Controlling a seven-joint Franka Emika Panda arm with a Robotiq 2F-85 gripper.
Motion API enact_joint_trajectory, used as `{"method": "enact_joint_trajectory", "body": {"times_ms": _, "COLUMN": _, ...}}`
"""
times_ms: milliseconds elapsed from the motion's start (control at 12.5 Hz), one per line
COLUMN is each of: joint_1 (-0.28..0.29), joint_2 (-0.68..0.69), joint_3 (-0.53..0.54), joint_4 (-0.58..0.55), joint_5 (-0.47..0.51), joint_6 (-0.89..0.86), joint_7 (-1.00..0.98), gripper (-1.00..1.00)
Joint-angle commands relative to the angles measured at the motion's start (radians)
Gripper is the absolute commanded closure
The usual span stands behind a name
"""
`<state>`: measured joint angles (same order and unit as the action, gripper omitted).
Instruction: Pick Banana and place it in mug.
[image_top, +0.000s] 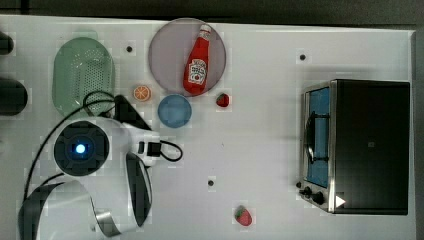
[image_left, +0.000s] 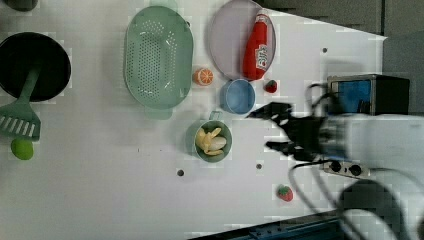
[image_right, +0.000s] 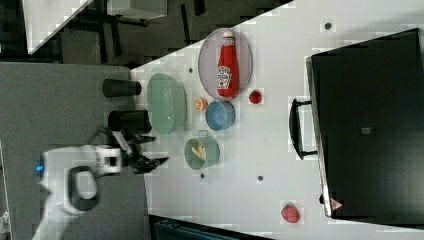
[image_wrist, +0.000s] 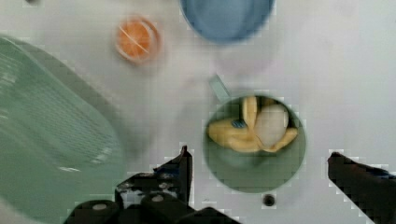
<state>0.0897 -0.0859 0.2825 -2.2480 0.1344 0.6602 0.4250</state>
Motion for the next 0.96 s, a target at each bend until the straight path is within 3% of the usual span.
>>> {"method": "enact_joint_trajectory", "body": {"times_ms": 80, "joint_1": -0.067, "joint_2": -0.073, "joint_3": -0.16, "joint_4": 0.162, "joint_5": -0.013, "joint_6": -0.232, "joint_7": -0.083, "gripper": -1.0}}
{"method": "enact_joint_trajectory", "body": {"times_ms": 480, "joint_1": -0.076, "joint_2": -0.083, "joint_3": -0.337, "joint_4": 0.435, "joint_5": -0.109, "joint_6": -0.562, "joint_7": -0.239, "gripper": -1.0}}
{"method": "enact_joint_trajectory", "body": {"times_ms": 640, "joint_1": -0.077, "joint_2": -0.082, "joint_3": -0.347, "joint_4": 0.461, "joint_5": -0.182, "joint_6": -0.623, "joint_7": -0.245, "gripper": -1.0}}
{"method": "enact_joint_trajectory", "body": {"times_ms": 960, "joint_1": -0.075, "joint_2": -0.082, "joint_3": -0.346, "joint_4": 0.461, "joint_5": -0.181, "joint_6": -0.624, "joint_7": -0.268, "gripper": -1.0}}
